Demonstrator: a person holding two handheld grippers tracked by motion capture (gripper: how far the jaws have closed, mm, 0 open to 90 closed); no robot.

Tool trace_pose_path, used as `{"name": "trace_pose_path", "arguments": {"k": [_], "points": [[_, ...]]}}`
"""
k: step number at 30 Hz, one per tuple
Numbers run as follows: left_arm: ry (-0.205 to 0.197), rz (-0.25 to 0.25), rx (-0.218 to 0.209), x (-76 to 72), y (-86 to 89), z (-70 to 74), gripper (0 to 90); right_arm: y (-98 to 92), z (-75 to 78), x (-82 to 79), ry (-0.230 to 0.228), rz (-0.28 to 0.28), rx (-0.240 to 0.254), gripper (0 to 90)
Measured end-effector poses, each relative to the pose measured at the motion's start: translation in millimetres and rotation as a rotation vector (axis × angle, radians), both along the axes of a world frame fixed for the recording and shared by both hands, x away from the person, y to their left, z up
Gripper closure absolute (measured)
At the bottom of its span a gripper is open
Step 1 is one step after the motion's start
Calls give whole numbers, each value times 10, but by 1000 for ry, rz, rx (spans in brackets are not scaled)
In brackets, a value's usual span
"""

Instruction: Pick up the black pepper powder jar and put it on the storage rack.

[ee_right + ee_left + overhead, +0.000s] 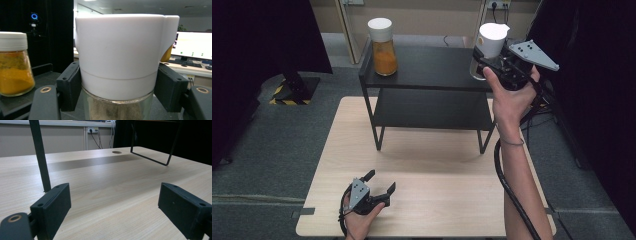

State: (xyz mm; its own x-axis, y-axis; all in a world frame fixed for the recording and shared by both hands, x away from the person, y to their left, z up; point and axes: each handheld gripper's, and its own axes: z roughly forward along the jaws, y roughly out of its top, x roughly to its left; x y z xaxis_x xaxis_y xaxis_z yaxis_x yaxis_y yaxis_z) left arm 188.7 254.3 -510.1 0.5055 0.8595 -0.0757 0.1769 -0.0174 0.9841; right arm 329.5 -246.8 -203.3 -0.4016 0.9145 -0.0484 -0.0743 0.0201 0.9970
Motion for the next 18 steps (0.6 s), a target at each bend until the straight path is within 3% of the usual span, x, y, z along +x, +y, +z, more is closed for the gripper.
{"name": "trace_pose_path", "arguments": {"k": [18], "points": [[-2,-2,3,-1,-1,0,104,50,72,236,37,-46,5,308]]}}
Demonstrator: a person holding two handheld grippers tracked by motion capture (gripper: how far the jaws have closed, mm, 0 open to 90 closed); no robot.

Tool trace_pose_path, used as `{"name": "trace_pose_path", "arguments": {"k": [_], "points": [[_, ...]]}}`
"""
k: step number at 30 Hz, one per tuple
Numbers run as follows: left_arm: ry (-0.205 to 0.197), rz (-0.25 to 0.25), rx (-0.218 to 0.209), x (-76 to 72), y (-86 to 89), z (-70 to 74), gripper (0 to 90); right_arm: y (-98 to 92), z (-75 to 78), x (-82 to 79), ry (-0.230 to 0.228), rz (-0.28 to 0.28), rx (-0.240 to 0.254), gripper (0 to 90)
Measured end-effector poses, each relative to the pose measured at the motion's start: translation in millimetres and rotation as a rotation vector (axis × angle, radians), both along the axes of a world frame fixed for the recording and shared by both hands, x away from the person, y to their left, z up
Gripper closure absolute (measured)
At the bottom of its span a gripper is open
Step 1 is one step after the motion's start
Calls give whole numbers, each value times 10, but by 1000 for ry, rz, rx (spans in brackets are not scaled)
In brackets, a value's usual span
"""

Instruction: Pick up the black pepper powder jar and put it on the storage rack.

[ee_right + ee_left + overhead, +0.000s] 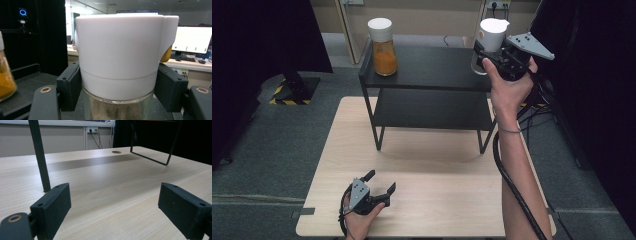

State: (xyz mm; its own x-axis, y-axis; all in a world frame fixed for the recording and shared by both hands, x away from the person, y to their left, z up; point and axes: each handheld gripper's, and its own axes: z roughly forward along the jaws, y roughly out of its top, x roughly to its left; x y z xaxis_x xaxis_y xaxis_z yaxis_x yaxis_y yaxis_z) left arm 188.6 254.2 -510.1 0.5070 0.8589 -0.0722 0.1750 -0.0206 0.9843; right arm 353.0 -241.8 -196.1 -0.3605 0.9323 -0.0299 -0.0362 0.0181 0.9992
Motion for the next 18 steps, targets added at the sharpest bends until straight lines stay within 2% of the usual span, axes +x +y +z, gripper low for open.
{"name": "trace_pose_path", "arguments": {"k": [8,18], "points": [[1,0,-1,0,1,0,104,19,28,78,8,-13,0,307],[1,0,-1,0,0,0,104,18,-10,157,31,-26,4,307]]}}
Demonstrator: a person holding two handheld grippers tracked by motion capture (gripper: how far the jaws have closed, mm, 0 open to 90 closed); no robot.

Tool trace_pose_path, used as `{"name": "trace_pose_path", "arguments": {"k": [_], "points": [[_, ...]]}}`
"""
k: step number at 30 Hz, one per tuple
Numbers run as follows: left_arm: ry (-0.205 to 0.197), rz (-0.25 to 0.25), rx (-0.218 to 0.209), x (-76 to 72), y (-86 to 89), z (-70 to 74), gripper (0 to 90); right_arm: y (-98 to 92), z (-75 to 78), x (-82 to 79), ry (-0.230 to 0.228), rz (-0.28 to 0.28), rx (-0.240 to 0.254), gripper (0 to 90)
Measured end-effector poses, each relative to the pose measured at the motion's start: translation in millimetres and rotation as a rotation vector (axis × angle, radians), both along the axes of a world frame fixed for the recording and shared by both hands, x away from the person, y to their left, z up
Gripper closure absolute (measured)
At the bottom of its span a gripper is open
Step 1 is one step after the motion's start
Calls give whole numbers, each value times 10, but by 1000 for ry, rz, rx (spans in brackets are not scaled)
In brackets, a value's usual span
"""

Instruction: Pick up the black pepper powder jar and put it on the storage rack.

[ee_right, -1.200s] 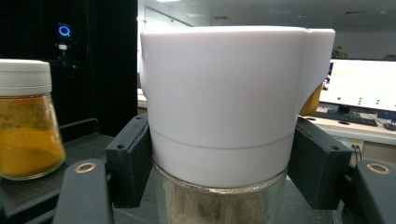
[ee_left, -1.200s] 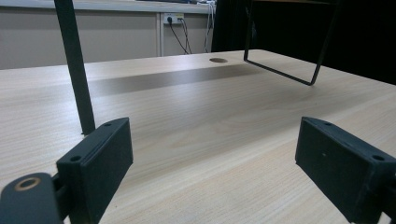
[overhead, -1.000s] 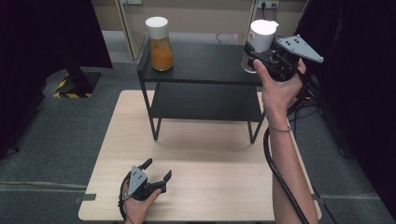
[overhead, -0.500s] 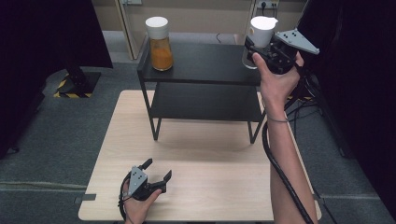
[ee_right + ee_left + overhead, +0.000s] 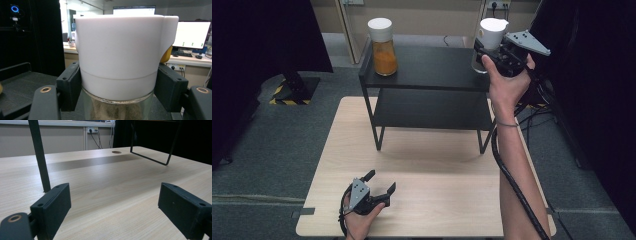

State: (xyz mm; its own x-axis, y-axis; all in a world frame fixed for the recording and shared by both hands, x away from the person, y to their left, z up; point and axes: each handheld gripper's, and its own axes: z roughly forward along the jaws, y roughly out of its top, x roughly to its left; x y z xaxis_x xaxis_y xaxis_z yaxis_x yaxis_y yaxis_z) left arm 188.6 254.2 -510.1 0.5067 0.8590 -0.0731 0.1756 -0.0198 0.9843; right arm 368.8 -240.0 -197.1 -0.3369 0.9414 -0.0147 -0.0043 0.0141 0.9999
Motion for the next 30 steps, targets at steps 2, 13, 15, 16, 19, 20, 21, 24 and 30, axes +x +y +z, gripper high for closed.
{"name": "trace_pose_path", "arguments": {"k": [2,13,15,16,19,20,21,24,30], "points": [[0,0,1,1,1,0,104,-1,0,11,5,-2,0,307],[1,-1,0,2,3,1,105,3,-15,62,15,-14,6,307],[1,-1,-1,2,3,0,105,8,-15,73,17,-17,2,307],[1,0,-1,1,2,0,105,8,-15,76,17,-18,1,307],[1,0,0,2,2,1,105,8,-24,81,18,-18,0,307],[1,-1,0,2,3,1,105,8,-26,83,18,-18,-2,307],[1,-1,0,3,2,2,105,8,-27,86,19,-17,-6,307],[0,-1,0,1,2,1,105,3,-39,90,18,-16,-7,307],[0,0,2,2,0,2,105,1,-51,92,19,-14,-14,307]]}}
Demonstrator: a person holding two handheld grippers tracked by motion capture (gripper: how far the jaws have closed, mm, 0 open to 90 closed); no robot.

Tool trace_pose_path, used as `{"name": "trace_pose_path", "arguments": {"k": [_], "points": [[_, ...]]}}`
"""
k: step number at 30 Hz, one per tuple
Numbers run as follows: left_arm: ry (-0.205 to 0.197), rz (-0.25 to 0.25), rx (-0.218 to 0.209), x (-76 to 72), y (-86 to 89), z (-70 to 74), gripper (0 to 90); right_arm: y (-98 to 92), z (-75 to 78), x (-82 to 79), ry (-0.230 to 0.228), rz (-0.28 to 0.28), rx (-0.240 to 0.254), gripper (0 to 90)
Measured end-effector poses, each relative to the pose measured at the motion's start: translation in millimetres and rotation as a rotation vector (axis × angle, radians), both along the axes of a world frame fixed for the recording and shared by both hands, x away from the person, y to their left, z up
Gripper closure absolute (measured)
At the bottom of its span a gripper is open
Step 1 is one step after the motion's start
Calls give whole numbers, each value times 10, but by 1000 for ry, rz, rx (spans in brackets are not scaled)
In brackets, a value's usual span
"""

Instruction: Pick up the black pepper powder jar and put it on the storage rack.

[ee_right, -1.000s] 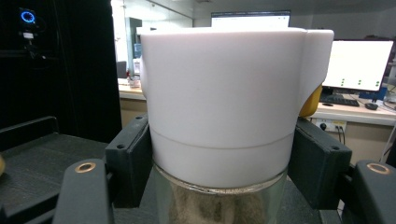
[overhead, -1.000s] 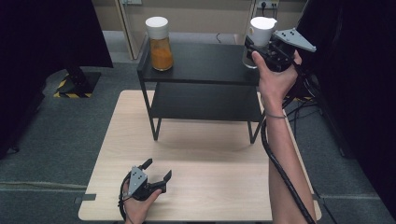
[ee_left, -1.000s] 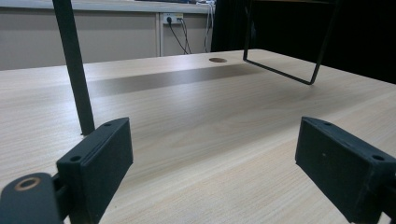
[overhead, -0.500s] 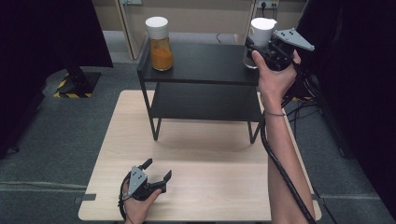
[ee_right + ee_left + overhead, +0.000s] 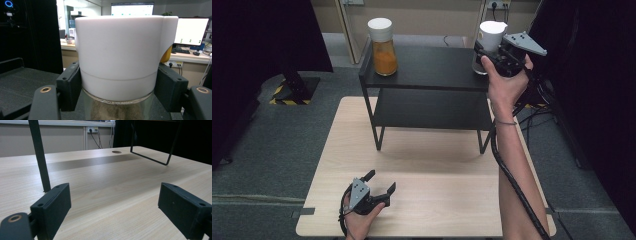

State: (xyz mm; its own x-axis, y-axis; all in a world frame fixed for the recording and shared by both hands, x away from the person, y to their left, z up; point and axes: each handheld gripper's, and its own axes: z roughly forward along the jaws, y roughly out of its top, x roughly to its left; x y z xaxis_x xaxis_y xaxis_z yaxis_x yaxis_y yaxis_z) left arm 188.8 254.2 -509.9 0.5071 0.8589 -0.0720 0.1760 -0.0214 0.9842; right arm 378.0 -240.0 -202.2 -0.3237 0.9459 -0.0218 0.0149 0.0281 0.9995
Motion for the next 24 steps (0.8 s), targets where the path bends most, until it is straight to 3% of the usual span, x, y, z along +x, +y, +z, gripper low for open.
{"name": "trace_pose_path", "arguments": {"k": [24], "points": [[0,0,0,-1,-2,0,105,-5,-75,-5,-10,5,11,301]]}}
